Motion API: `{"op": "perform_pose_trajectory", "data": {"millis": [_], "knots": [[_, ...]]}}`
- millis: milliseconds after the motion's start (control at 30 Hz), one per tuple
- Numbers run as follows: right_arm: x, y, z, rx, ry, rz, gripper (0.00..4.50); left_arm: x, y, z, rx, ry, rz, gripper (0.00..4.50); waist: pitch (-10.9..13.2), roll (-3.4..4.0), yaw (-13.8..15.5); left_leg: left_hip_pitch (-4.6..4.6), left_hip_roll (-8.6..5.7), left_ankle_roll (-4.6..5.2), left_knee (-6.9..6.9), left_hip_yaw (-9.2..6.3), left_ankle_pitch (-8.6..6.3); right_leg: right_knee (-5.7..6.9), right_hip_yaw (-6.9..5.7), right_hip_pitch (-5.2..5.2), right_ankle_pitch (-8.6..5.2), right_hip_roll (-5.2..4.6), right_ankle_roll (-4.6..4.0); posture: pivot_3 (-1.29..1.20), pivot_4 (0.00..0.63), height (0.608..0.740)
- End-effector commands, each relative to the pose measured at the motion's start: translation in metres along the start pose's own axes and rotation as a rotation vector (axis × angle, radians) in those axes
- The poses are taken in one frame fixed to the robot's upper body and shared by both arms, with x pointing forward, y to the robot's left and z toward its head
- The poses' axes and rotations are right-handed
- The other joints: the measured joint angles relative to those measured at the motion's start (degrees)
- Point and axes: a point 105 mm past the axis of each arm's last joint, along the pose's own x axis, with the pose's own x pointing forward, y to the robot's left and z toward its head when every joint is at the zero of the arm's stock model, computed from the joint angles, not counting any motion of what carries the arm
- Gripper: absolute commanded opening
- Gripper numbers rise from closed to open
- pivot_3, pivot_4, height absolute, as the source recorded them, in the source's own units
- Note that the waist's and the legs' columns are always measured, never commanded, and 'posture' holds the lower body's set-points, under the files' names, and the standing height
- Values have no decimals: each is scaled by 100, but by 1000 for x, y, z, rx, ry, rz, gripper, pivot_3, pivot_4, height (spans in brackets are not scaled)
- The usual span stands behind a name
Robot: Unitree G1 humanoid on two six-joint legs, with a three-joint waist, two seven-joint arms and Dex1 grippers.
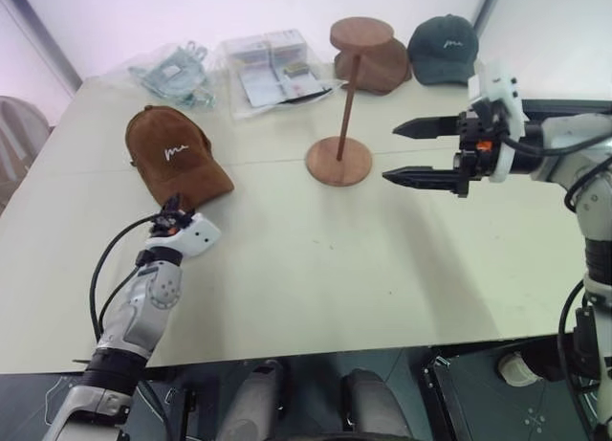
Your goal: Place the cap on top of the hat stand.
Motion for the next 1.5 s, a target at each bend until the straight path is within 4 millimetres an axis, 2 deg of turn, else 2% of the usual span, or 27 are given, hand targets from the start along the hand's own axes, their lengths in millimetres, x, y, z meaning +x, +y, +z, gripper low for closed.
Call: {"op": "perform_pose_trajectory", "data": {"millis": [33,167,267,300,333,600,833,1000,1200,1367,1500], "knots": [[-7,-1,16,-62,-34,-17,4500,-6,1,-15,27,46,20,1663,0,0,-22,0,0,0,-1,0,0,0,0,-1,0,0,0,0,150,740],[-8,-1,17,-66,-33,-16,4500,-5,9,-12,31,28,77,1663,0,0,-34,0,0,0,-1,0,0,0,0,-2,0,0,0,0,150,740],[-8,-1,18,-69,-33,-17,4500,-4,12,-9,29,14,102,771,-1,2,-24,-1,0,0,0,0,0,0,-1,-2,0,0,0,0,150,740],[-8,-1,18,-70,-33,-17,4500,-3,13,-8,24,10,111,277,-1,2,-20,-1,0,0,0,0,0,0,-1,0,0,0,0,0,150,740],[-8,-1,18,-71,-33,-19,4500,-3,14,-7,20,6,124,59,-1,1,-6,0,0,0,1,-1,0,2,-1,0,0,0,0,0,150,740],[-10,-2,19,-76,-32,-24,4500,0,22,3,-17,-21,201,59,0,-1,98,-5,-2,0,9,-1,0,3,-3,0,0,-3,1,0,150,740],[-10,-3,20,-79,-31,-28,4500,5,45,26,-24,-95,334,59,4,-8,104,-8,-3,0,12,-1,0,3,-4,0,1,-3,1,0,150,740],[-10,-4,21,-83,-30,-27,4500,9,63,54,-53,-170,421,59,8,-14,109,-13,-3,-1,14,-1,0,3,-7,-2,1,-3,2,0,150,740],[-14,-7,22,-88,-23,-40,4500,16,97,95,-96,-269,533,59,9,-17,107,-14,-3,0,15,0,1,3,-9,-2,1,0,2,0,150,740],[-23,-11,26,-99,-12,-80,4500,20,127,152,-141,-415,622,59,16,-28,128,-19,-5,0,22,-2,1,3,-16,0,2,0,3,0,150,740],[-29,-15,25,-101,-4,-106,4500,23,139,187,-188,-508,646,59,17,-32,113,-19,-6,0,25,0,1,3,-19,2,3,2,7,0,150,740]]}}
